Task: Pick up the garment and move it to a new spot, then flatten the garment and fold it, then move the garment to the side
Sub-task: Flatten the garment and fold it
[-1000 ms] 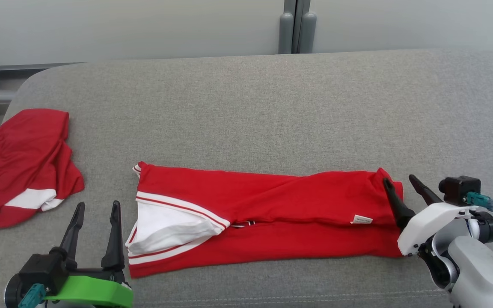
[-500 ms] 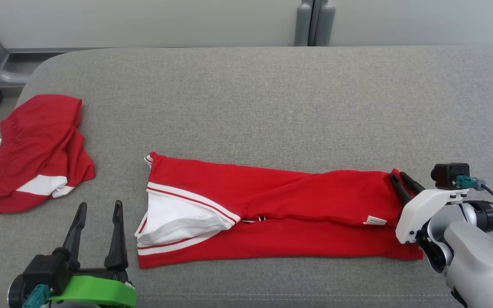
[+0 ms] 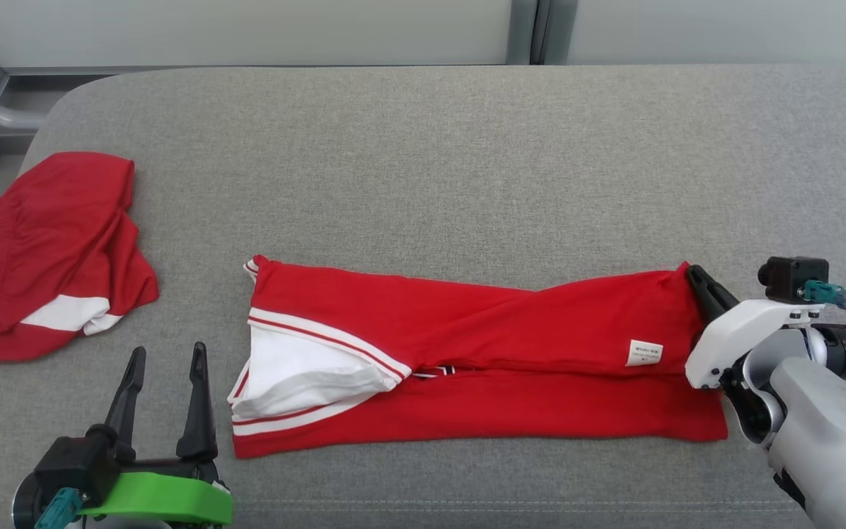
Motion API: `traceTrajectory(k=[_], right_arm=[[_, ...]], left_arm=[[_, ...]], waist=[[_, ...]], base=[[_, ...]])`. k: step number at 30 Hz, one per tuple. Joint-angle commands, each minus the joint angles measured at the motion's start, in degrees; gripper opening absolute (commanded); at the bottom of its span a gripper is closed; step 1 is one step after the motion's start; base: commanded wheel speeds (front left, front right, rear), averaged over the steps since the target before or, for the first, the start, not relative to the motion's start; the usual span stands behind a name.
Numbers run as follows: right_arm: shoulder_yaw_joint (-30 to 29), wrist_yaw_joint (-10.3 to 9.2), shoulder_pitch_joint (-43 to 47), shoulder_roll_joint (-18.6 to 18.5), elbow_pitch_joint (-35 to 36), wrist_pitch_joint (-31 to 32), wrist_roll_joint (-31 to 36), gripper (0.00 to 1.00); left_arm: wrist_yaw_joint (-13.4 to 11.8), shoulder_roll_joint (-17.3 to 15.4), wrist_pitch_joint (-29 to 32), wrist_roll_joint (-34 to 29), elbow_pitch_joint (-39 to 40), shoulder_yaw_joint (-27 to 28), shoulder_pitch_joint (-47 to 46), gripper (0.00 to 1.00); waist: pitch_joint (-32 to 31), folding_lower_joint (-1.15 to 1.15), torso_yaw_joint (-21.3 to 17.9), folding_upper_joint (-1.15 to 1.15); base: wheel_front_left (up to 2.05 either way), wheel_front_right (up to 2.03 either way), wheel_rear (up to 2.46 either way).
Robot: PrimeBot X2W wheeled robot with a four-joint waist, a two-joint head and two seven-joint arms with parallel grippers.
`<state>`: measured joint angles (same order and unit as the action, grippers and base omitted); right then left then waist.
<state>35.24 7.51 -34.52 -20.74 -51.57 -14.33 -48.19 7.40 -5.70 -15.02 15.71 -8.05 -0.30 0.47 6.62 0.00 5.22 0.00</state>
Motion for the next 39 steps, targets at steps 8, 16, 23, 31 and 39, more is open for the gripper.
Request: traceTrajectory(k=[8,16,23,31,39], right_arm=[[-4.7,-0.04,2.3,0.5,3.6,-0.9,-6.6,0.0],[-7.5,-0.04,7.3,0.2,6.4,-1.0,-14.1,0.0],[-7.3,-0.04,8.1,-1.1,7.8,-1.0,-13.0,1.0],[-10.2,-0.03,10.1,-1.8,9.5,-1.0,-8.2,1.0],[-10.5,-0.03,13.9,-1.2,10.5,-1.0,-6.3,1.0]], left_arm=[[0.1,0.3,-0.1,0.7,-0.4,0.0,-1.0,1.0],[0.1,0.6,-0.1,1.2,-0.7,0.0,-0.4,1.0],[0.1,0.5,-0.1,0.9,-1.1,0.2,-0.7,1.0],[0.1,0.5,-0.1,0.8,-1.2,0.3,-0.3,1.0],[0.1,0.8,-0.1,0.5,-0.8,0.8,1.1,1.0]], waist=[[0.1,0.0,-0.9,0.0],[0.1,0.0,-1.2,0.0],[0.0,0.0,-2.2,0.0],[-0.4,0.0,-2.7,0.0],[-2.1,0.0,-3.1,0.0]], base=[[0.0,0.0,0.0],[0.0,0.0,0.0],[0.0,0.0,0.0],[0.0,0.0,0.0],[0.0,0.0,0.0]])
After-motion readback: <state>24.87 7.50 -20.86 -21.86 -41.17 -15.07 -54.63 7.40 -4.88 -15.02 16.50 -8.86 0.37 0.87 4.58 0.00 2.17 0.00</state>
